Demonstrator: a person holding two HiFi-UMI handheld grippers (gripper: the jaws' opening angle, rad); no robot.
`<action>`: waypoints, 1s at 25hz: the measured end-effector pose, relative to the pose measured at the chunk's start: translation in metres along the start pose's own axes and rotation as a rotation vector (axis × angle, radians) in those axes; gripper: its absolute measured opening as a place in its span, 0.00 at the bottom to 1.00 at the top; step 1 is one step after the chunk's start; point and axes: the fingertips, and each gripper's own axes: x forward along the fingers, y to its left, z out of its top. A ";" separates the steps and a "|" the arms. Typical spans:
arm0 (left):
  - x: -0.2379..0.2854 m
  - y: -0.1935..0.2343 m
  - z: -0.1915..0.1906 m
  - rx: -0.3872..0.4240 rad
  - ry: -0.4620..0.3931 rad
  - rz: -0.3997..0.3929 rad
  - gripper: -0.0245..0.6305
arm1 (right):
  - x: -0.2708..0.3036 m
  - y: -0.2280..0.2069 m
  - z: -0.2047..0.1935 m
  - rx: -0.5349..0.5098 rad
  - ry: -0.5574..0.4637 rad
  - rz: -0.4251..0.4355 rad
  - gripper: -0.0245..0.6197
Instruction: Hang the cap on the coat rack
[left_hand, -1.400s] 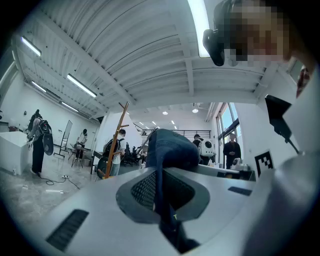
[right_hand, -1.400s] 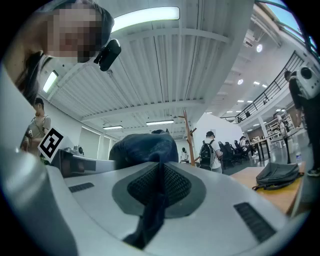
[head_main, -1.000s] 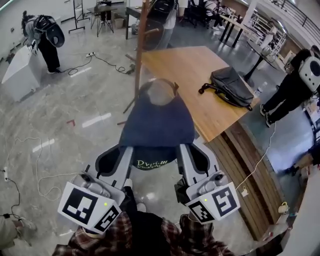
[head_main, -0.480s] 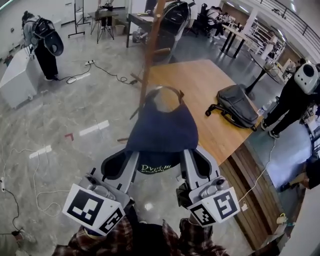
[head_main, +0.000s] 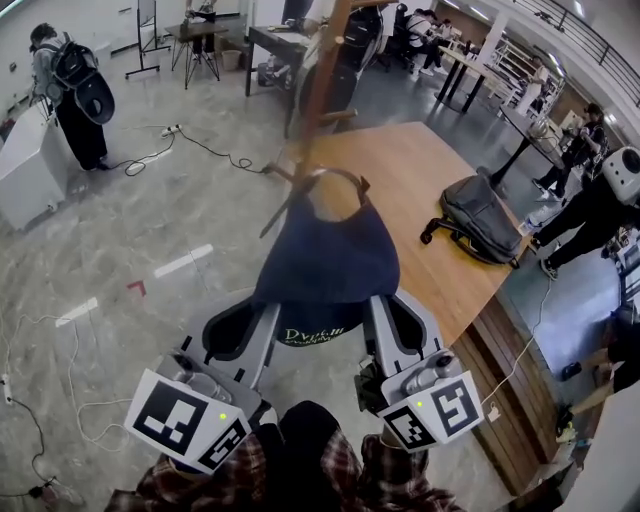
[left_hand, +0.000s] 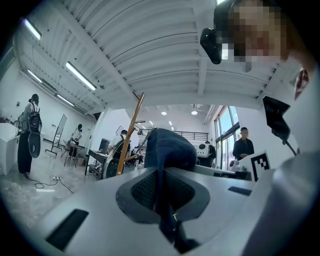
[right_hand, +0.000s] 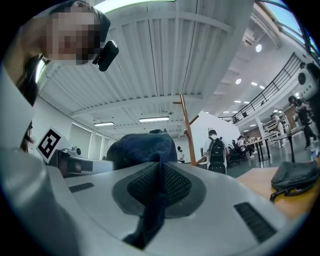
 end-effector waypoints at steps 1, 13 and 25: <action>0.003 0.004 -0.002 -0.006 0.006 -0.003 0.07 | 0.004 -0.002 -0.003 0.002 0.008 -0.004 0.07; 0.072 0.031 -0.032 -0.044 0.055 -0.004 0.07 | 0.041 -0.065 -0.033 0.031 0.060 -0.025 0.07; 0.214 0.055 -0.025 -0.016 0.029 0.060 0.07 | 0.119 -0.195 -0.023 0.042 0.039 0.051 0.07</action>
